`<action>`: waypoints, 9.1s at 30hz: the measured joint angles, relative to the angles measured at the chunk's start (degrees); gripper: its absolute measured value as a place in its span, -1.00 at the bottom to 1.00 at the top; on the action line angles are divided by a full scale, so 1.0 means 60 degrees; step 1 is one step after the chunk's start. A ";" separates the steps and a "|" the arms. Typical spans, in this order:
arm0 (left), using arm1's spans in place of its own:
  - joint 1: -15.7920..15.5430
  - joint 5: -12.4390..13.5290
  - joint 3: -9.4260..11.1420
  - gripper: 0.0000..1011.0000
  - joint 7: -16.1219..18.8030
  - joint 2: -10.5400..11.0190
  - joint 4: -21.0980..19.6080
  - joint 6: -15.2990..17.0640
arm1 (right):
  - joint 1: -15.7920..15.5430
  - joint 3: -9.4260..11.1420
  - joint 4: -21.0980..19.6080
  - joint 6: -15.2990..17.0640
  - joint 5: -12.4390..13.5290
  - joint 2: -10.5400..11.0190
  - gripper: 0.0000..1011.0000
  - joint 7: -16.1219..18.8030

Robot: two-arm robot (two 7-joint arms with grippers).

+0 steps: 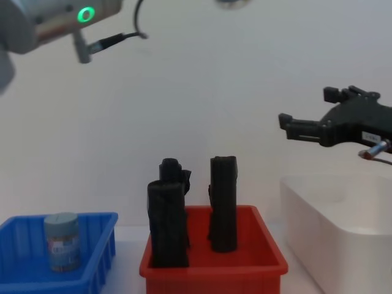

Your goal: Pick the cotton swabs from the blue box and place them into the white box.

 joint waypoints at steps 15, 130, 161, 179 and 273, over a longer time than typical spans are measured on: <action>-0.0304 -0.0416 0.0550 0.32 -0.1051 -0.0651 0.0785 -0.0301 | 0.0268 -0.0361 0.0274 -0.1616 -0.0288 -0.0437 0.98 0.0138; -0.0513 -0.0274 0.0862 0.32 -0.1152 -0.0709 0.1581 0.0015 | -0.0461 -0.0156 -0.1112 -0.1996 -0.1499 0.0042 0.27 -0.1082; -0.0513 -0.0257 0.0861 0.98 -0.1164 -0.0708 0.1599 0.0023 | -0.0465 -0.0153 -0.1145 -0.1975 -0.1484 0.0042 0.26 -0.1091; -0.0513 -0.0271 0.0861 0.99 -0.1158 -0.0708 0.1592 0.0011 | -0.0518 -0.0054 -0.1070 -0.1735 -0.1456 0.0000 0.26 -0.1962; -0.0512 -0.0270 0.0861 0.99 -0.1159 -0.0709 0.1592 0.0012 | 0.0109 0.0003 0.0238 0.2206 -0.3418 0.0040 0.98 0.1151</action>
